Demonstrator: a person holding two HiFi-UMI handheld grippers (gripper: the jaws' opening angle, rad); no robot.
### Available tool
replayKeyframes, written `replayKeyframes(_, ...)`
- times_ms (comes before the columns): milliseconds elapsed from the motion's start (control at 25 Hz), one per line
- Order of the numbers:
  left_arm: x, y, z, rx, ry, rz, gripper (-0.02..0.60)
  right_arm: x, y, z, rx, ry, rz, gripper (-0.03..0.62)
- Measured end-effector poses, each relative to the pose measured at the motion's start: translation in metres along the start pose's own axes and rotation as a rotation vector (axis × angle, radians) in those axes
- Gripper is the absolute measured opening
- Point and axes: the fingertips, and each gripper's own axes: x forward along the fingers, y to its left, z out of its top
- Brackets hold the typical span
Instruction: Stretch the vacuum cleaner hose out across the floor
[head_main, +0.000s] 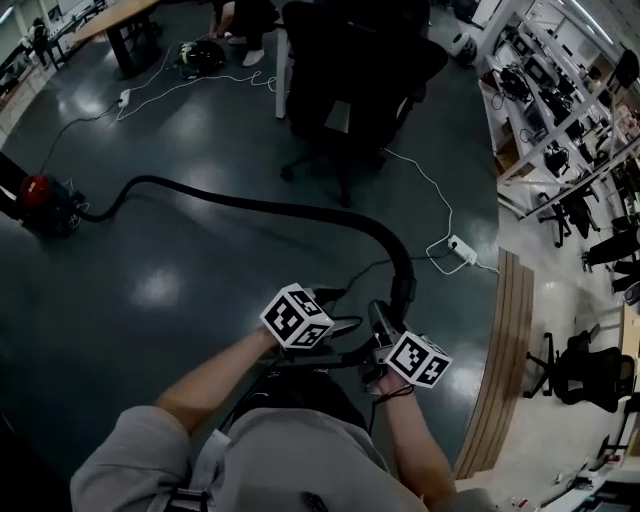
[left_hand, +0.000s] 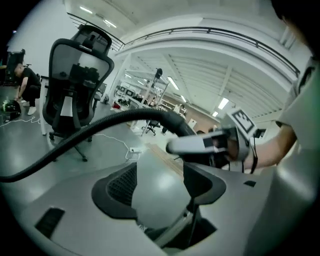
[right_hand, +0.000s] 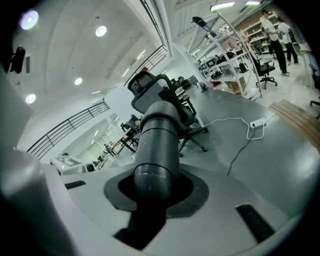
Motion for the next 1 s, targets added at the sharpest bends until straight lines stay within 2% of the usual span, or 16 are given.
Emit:
replayKeyframes(120, -0.002, -0.03, -0.054, 0.068, 0.104, -0.013, 0.295, 0.002, 0.01, 0.001, -0.033, 0.034, 0.033, 0.094)
replayKeyframes(280, 0.018, -0.074, -0.079, 0.205, 0.173, 0.012, 0.295, 0.0, 0.012, 0.008, -0.069, 0.081, 0.081, 0.095)
replayKeyframes(400, 0.051, -0.093, -0.079, 0.272, 0.188, 0.093, 0.295, -0.001, 0.008, 0.014, -0.082, 0.126, 0.124, 0.095)
replayKeyframes(600, 0.098, -0.101, -0.065, 0.363, 0.172, 0.283, 0.291, -0.015, 0.016, 0.016, -0.099, 0.232, 0.218, 0.095)
replayKeyframes(680, 0.106, -0.111, -0.056, 0.401, 0.137, 0.342, 0.21, -0.025, 0.017, 0.015, -0.102, 0.276, 0.25, 0.094)
replayKeyframes(800, 0.102, -0.124, -0.053, 0.373, 0.099, 0.371, 0.198, -0.037, 0.028, 0.009, -0.11, 0.337, 0.32, 0.095)
replayKeyframes(1000, 0.081, -0.158, -0.071, 0.298, 0.098, 0.414, 0.198, -0.068, 0.057, -0.025, -0.156, 0.439, 0.444, 0.095)
